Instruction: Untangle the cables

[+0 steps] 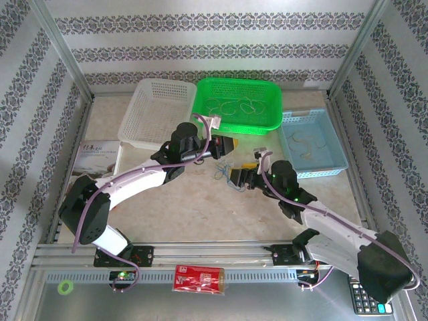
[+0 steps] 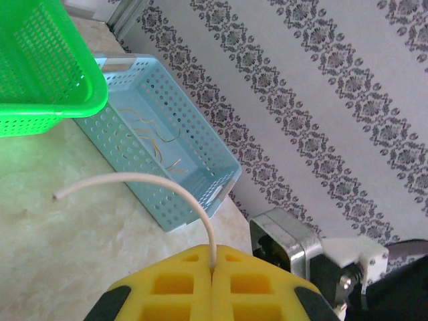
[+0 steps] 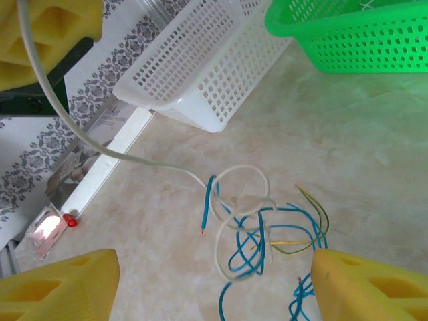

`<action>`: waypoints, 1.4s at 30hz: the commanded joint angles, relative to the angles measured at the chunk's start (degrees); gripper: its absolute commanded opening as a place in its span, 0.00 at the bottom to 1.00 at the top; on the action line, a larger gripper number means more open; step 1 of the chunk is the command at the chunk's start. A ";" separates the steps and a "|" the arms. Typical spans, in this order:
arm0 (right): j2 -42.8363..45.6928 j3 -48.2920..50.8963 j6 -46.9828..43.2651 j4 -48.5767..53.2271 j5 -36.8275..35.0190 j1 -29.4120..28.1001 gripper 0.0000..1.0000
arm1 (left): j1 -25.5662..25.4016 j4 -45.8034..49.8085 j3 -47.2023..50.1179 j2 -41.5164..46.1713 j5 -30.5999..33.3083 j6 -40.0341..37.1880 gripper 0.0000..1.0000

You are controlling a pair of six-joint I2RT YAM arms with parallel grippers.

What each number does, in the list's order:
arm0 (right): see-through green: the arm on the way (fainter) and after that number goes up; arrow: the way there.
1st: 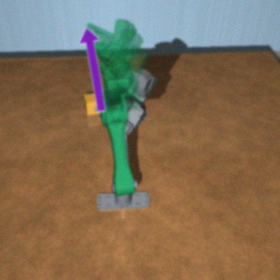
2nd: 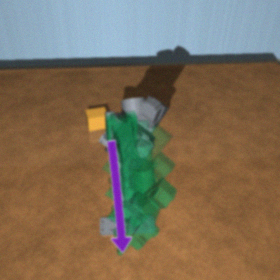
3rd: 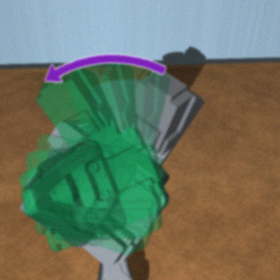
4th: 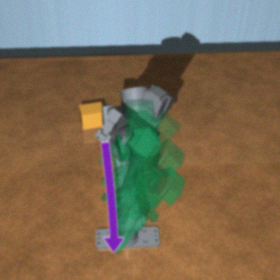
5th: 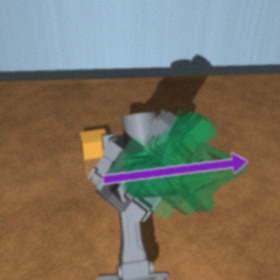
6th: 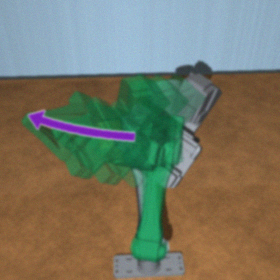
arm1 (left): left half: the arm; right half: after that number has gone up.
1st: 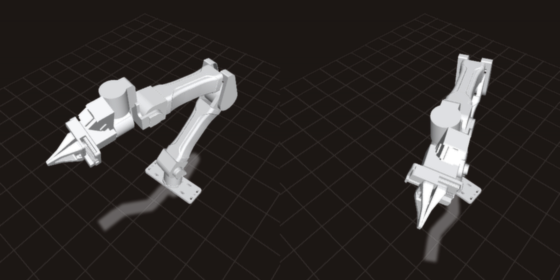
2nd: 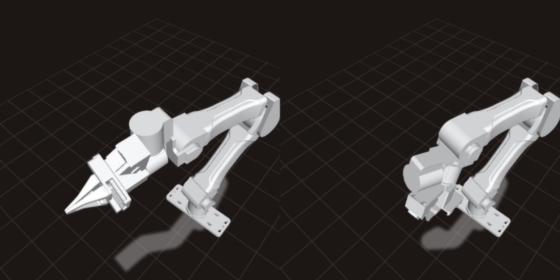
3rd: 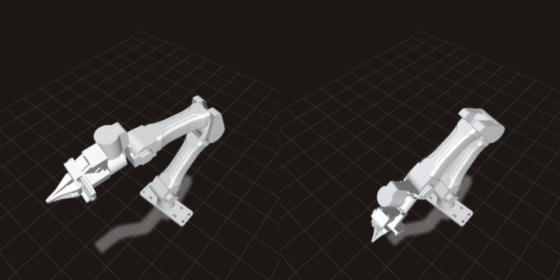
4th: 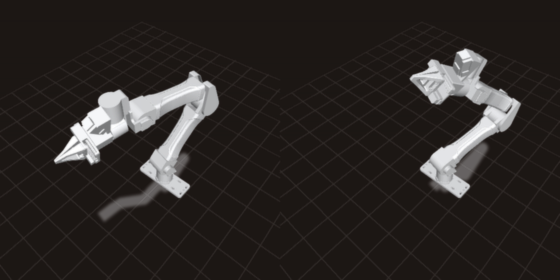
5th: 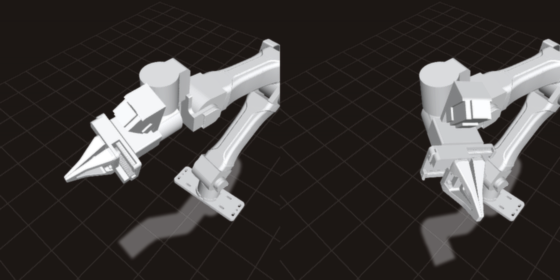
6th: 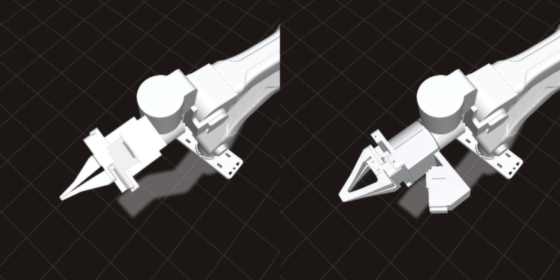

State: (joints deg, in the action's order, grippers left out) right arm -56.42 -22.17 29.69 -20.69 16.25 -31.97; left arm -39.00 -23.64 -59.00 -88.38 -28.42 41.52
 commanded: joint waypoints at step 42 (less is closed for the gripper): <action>-24.12 6.33 6.69 -28.35 -17.51 -1.61 0.26 | 3.08 6.86 -21.94 6.09 -2.46 6.92 0.00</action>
State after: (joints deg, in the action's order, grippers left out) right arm -79.99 -16.88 34.96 -46.46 0.14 -33.87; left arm -36.71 -17.72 -78.61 -83.74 -29.93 49.95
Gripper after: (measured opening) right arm 0.263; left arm 0.054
